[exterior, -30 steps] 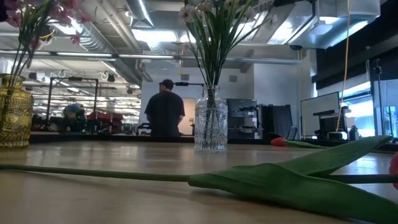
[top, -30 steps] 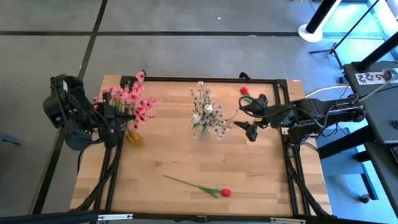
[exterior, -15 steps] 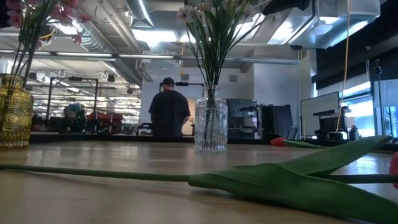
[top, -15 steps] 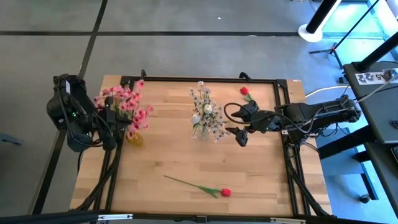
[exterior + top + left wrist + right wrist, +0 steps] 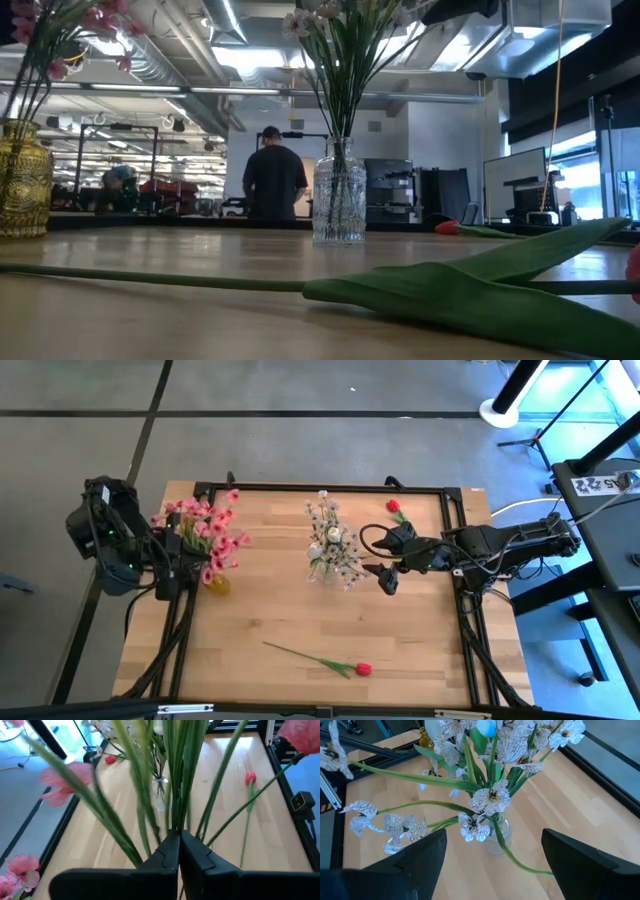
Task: Sort flowers into vase by color
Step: Put the pink flowers into the yellow vase
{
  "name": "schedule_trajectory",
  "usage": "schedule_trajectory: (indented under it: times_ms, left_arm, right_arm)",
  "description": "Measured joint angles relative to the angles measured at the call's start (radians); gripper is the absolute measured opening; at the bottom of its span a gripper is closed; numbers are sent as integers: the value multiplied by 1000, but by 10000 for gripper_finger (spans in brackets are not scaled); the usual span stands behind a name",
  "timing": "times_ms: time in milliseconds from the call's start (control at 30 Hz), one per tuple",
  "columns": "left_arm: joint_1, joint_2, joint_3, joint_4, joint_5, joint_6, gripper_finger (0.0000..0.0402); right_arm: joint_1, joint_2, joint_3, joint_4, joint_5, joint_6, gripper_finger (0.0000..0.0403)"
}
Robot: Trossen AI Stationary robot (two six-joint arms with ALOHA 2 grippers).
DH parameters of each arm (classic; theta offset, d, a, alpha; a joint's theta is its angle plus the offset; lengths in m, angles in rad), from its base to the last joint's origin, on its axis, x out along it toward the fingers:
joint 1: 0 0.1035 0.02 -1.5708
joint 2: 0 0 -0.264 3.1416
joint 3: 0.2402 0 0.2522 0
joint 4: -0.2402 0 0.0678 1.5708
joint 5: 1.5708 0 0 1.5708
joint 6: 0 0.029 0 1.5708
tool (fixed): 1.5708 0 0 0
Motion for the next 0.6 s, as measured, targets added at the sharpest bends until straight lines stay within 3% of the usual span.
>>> schedule_trajectory:
  times_ms: [600]
  left_arm:
    - [0, -5, -26, -1, -88, -14, 0]
  right_arm:
    - [0, 0, 0, 10, 0, 29, 326]
